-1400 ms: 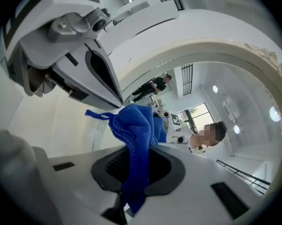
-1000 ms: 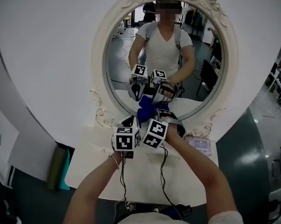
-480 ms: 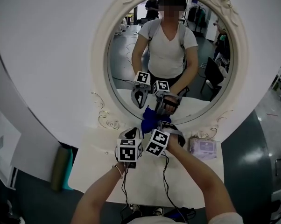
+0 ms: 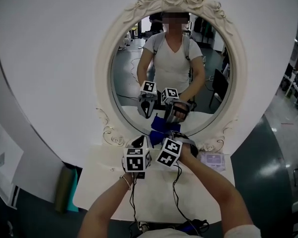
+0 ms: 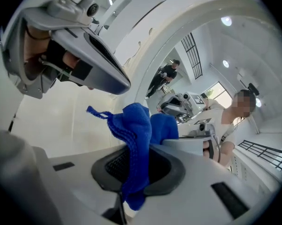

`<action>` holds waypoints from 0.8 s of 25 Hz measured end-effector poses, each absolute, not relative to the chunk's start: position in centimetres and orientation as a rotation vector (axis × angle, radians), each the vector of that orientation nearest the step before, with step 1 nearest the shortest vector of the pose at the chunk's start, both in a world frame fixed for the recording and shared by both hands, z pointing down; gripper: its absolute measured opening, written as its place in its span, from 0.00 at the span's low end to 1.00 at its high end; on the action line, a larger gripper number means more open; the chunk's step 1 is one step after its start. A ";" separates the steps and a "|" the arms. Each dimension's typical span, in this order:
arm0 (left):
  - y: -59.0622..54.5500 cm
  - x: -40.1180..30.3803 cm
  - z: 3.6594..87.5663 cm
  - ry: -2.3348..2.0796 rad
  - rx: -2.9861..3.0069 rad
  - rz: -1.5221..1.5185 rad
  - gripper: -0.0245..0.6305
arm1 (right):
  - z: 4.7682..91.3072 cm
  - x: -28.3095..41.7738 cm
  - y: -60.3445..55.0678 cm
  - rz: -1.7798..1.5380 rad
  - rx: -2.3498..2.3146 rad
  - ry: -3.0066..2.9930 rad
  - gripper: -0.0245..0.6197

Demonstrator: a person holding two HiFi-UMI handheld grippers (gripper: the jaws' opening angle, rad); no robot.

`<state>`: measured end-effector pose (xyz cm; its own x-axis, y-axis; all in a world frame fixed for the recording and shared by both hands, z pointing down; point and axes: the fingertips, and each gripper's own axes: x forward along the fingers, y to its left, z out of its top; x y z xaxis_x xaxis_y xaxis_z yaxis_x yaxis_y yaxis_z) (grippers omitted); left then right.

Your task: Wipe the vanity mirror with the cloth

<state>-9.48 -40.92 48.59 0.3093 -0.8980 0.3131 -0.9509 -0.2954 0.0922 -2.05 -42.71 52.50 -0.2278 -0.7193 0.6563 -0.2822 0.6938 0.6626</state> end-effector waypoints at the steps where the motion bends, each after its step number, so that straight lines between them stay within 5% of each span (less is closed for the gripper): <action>1: -41.0 -9.1 47.7 -1.686 2.333 0.280 0.04 | 51.3 -1.3 -42.7 -0.511 0.810 -1.800 0.14; 20: -43.6 -1.8 20.9 -1.769 2.677 -0.037 0.04 | 16.5 6.9 -42.7 -1.157 1.164 -1.418 0.14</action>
